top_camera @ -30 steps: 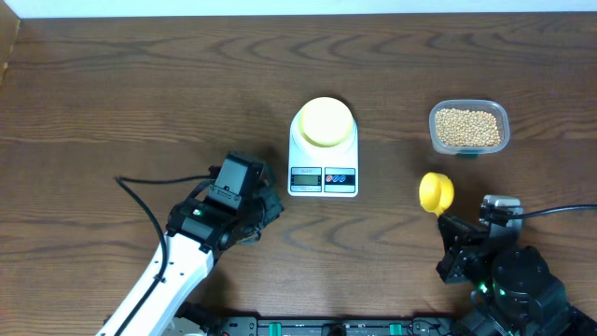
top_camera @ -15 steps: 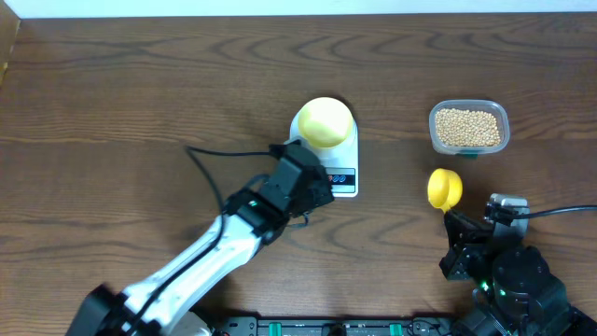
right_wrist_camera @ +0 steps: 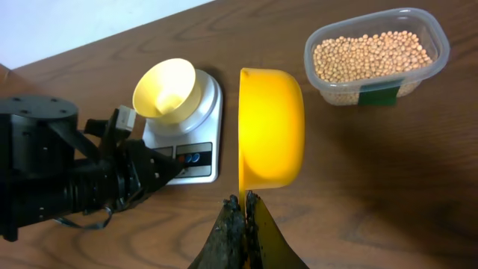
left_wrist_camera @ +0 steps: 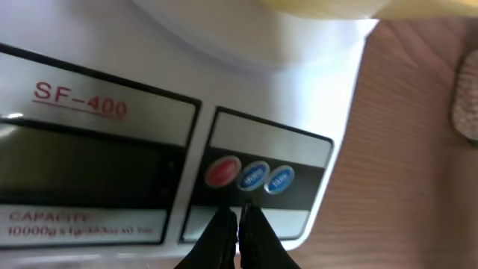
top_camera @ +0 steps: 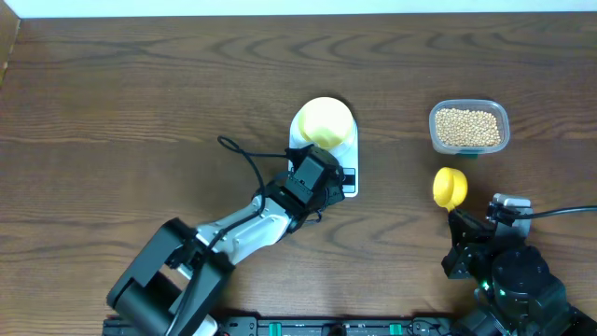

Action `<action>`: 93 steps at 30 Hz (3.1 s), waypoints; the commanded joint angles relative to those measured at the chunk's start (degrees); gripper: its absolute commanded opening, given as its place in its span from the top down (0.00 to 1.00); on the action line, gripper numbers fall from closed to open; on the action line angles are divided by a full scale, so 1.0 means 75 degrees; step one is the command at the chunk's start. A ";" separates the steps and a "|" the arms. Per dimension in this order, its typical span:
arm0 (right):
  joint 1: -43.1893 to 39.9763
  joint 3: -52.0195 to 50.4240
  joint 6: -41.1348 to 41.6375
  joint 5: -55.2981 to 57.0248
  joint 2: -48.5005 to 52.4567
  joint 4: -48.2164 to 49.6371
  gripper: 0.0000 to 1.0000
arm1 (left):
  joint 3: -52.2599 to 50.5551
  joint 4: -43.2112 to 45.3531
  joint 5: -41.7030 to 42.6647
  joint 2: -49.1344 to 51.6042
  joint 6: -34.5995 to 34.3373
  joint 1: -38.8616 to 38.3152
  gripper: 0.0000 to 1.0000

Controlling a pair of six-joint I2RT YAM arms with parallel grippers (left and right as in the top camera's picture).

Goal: Scoop item into bowl and weigh 50g on scale
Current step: 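Press the scale's tare button with the left gripper, then withdraw the left gripper from the scale to a raised pose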

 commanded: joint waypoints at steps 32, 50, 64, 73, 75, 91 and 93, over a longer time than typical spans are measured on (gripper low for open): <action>-0.0035 0.0128 -0.0195 0.0332 -0.0041 -0.0026 0.99 | -0.0015 0.0545 -0.1250 0.0256 -0.0044 -0.0003 0.93; -0.0035 0.0128 -0.0195 0.0329 -0.0041 -0.0029 0.99 | -0.0015 0.0551 -0.1174 0.0568 -0.0504 -0.0076 0.93; -0.0035 0.0128 -0.0195 0.0329 -0.0041 -0.0029 0.99 | -0.0015 0.0259 -0.0790 0.0568 -0.0501 -0.0082 0.93; -0.0035 0.0128 -0.0195 0.0329 -0.0041 -0.0029 0.99 | -0.0015 0.0259 -0.0647 0.0571 -0.0501 -0.0128 0.93; -0.0035 0.0128 -0.0195 0.0329 -0.0041 -0.0026 0.99 | -0.0015 0.0262 -0.0647 0.0571 -0.0548 -0.0154 0.93; -0.0035 0.0128 -0.0195 0.0329 -0.0041 -0.0029 0.99 | -0.0012 -0.0067 -0.0656 -0.0781 0.0204 0.0070 0.93; -0.0035 0.0128 -0.0192 0.0326 -0.0041 -0.0029 0.99 | -0.0012 -0.0627 -0.0667 -0.1489 0.0504 0.0070 0.93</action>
